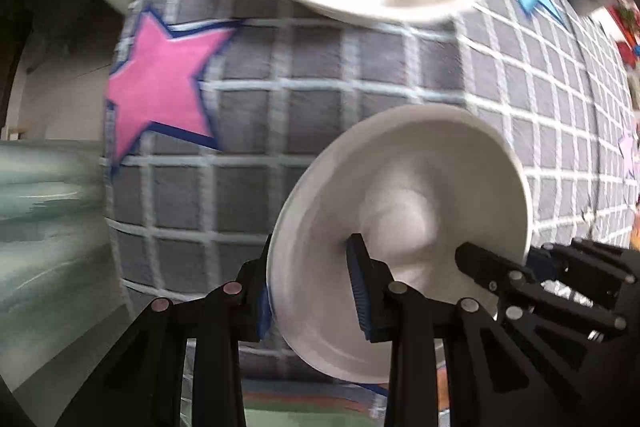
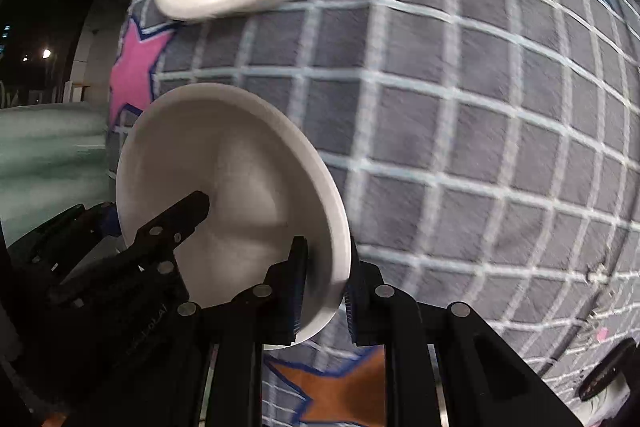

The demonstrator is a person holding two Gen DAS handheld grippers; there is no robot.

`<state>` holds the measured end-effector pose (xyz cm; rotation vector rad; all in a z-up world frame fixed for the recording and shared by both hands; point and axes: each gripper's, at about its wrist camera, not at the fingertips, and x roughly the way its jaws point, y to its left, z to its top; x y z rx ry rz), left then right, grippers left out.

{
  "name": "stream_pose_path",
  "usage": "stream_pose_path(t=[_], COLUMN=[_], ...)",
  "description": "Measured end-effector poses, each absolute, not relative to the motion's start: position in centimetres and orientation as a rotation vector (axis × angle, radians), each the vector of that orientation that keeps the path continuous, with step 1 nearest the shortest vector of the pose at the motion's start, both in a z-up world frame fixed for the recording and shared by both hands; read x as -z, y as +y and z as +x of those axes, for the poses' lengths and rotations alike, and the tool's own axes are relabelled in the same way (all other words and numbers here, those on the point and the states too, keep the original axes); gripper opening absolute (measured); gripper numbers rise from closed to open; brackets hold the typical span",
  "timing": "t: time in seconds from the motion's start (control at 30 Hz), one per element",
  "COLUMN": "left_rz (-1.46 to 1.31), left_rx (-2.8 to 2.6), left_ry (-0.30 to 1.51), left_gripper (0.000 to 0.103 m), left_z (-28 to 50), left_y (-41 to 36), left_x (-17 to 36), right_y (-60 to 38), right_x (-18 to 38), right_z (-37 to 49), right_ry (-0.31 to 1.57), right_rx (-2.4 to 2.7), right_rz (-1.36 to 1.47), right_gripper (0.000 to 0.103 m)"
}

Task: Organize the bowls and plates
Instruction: 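Carry the nested white bowls back over the orange star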

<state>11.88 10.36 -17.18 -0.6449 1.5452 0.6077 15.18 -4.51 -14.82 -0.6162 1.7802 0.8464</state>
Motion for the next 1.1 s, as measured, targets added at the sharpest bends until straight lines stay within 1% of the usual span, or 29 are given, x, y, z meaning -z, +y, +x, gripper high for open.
stream_pose_path(t=[0.3,0.5,0.6,0.77,0.83,0.87,0.9,0.97,1.0,1.03,1.07,1.1], left_rz=[-0.604,-0.534,-0.501,-0.459,-0.446,-0.435,-0.416,-0.398,-0.398,-0.400,-0.402,-0.404], left_rx=[-0.502,-0.419,-0.360,-0.274,-0.243,-0.233,-0.235,-0.237,-0.234,-0.229,-0.226,-0.228], left_ry=[1.511,1.516,1.534,1.574,1.583,1.596,1.610,1.606,1.597,1.588,1.579,1.571], left_gripper=[0.036,0.036,0.036,0.036,0.041,0.049,0.061,0.073,0.076,0.078,0.079,0.079], left_z=[16.1,16.8,16.9,16.9,17.3,17.2,17.1,16.7,16.3,15.9,15.1,14.8], left_y=[4.0,-2.6,-5.9,-11.3,-12.3,-13.1,-13.6,-13.8,-14.4,-13.9,-13.6,-13.9], left_x=[14.1,11.4,10.9,11.5,11.7,11.9,12.0,12.4,12.2,11.9,11.5,11.0], right_y=[-10.9,-16.5,-19.7,-23.6,-24.9,-25.3,-25.6,-26.0,-26.6,-27.4,-28.3,-28.8], right_x=[10.8,8.4,7.4,7.5,7.9,8.2,8.3,8.5,8.3,7.9,7.4,7.0], right_z=[18.7,20.1,20.4,19.9,19.8,19.6,19.6,19.6,19.8,20.2,20.6,20.9], right_ry=[1.744,1.739,1.751,1.786,1.801,1.806,1.804,1.792,1.789,1.786,1.780,1.767], right_rx=[-0.788,-0.746,-0.712,-0.654,-0.631,-0.620,-0.611,-0.582,-0.567,-0.550,-0.536,-0.525], right_rz=[-0.536,-0.494,-0.462,-0.441,-0.431,-0.432,-0.437,-0.455,-0.457,-0.448,-0.430,-0.408], right_gripper=[0.020,0.020,0.020,0.020,0.020,0.020,0.020,0.020,0.032,0.046,0.085,0.103])
